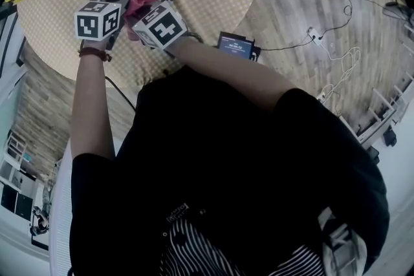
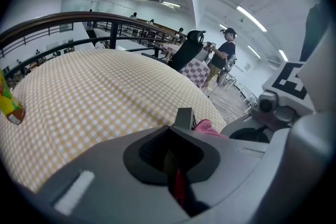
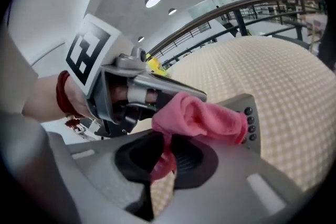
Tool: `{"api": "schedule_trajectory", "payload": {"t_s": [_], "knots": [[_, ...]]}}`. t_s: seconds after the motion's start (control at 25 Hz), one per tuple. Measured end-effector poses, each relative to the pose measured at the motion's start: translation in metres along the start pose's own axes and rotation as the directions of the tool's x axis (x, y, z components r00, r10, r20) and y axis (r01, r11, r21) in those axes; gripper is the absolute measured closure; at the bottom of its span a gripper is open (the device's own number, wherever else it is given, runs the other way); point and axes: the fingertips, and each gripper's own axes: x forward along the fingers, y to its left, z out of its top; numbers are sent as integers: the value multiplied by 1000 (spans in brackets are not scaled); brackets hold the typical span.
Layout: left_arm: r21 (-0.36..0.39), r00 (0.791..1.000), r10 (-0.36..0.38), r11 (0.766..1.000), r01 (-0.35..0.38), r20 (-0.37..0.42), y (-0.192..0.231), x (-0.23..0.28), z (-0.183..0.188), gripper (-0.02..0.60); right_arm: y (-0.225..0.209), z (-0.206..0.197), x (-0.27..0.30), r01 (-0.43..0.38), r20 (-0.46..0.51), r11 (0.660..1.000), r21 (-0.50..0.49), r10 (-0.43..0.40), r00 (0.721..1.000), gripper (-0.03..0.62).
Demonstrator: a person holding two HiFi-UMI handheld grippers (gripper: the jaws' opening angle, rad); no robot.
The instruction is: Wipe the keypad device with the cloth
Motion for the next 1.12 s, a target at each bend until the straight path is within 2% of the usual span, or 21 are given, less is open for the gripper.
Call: {"api": "schedule_trajectory", "payload": {"t_s": [0.16, 0.32, 0.48, 0.6, 0.76, 0.84, 1.12], "knots": [[10, 1000, 8, 1000, -8, 2, 1, 0, 0, 578, -5, -13, 4, -26, -33, 999, 32, 27, 999, 543], [6, 1000, 7, 1000, -7, 2, 1, 0, -1, 578, -14, -47, 9, -10, -93, 1000, 25, 13, 996, 543], [7, 1000, 7, 1000, -7, 3, 3, 1, 0, 578, -24, -72, 12, 14, -156, 998, 62, -5, 988, 543], [9, 1000, 9, 1000, -9, 4, 2, 0, -1, 578, -21, -67, 9, 35, -150, 998, 51, -27, 988, 543], [11, 1000, 9, 1000, -9, 5, 0, -2, -1, 578, 1, -11, 0, -15, -3, 1000, -12, 15, 1000, 543], [6, 1000, 5, 1000, -5, 2, 0, -1, -1, 578, 6, 4, -1, -45, 31, 998, -37, 46, 998, 543], [26, 1000, 19, 999, -20, 14, -1, -2, -1, 578, -6, -35, 7, -19, -63, 999, -44, 16, 998, 543]]}}
